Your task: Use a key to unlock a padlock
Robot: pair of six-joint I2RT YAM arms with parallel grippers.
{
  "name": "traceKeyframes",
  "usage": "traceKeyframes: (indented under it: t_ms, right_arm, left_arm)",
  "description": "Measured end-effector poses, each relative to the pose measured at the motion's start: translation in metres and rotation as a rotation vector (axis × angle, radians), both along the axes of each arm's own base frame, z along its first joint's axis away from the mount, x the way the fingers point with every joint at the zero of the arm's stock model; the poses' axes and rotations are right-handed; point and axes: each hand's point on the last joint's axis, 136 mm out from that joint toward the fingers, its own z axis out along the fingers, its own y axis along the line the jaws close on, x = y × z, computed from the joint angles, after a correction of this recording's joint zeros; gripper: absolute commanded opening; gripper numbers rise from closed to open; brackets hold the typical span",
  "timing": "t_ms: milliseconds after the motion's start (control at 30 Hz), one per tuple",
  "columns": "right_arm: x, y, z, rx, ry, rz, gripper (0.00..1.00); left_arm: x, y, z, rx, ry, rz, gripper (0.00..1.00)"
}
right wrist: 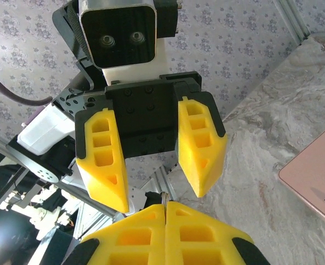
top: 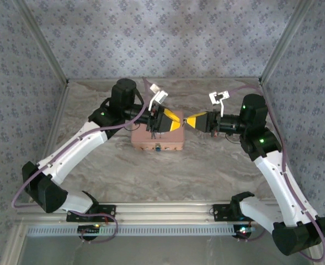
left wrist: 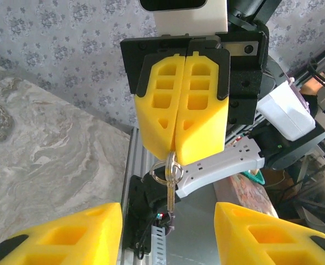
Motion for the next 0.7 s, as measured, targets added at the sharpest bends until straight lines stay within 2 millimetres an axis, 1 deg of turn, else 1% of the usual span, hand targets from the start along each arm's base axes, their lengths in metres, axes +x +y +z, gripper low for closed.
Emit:
traceKeyframes:
  t_ms: [100, 133, 233, 300, 433, 500, 567, 700]
  right_arm:
    - [0.000, 0.000, 0.001, 0.003, -0.003, 0.000, 0.00]
    - [0.000, 0.000, 0.002, 0.004, -0.003, 0.000, 0.00]
    - [-0.001, 0.001, 0.004, 0.009, -0.008, 0.004, 0.00]
    - [-0.001, 0.002, 0.005, 0.013, -0.013, 0.008, 0.00]
    - [0.000, 0.002, 0.006, 0.016, -0.014, 0.002, 0.00]
    - [0.001, 0.002, 0.006, 0.016, -0.012, -0.008, 0.00]
    - [0.003, 0.002, 0.006, 0.015, -0.012, -0.019, 0.00]
    - [0.007, 0.001, 0.005, 0.010, -0.007, -0.043, 0.00]
  left_arm:
    - [0.000, -0.001, 0.003, -0.011, 0.001, 0.001, 0.49]
    - [0.001, -0.001, 0.005, -0.016, -0.001, 0.002, 0.47]
    - [0.001, -0.002, 0.007, -0.025, -0.001, 0.001, 0.36]
    - [-0.001, -0.005, 0.007, -0.027, 0.001, -0.008, 0.30]
    - [-0.001, -0.011, -0.001, -0.015, 0.016, -0.023, 0.25]
    - [-0.001, -0.013, -0.004, -0.009, 0.022, -0.027, 0.19]
    - [-0.001, -0.014, -0.005, -0.008, 0.020, -0.029, 0.09]
    - [-0.001, -0.014, -0.006, -0.007, 0.005, -0.026, 0.02]
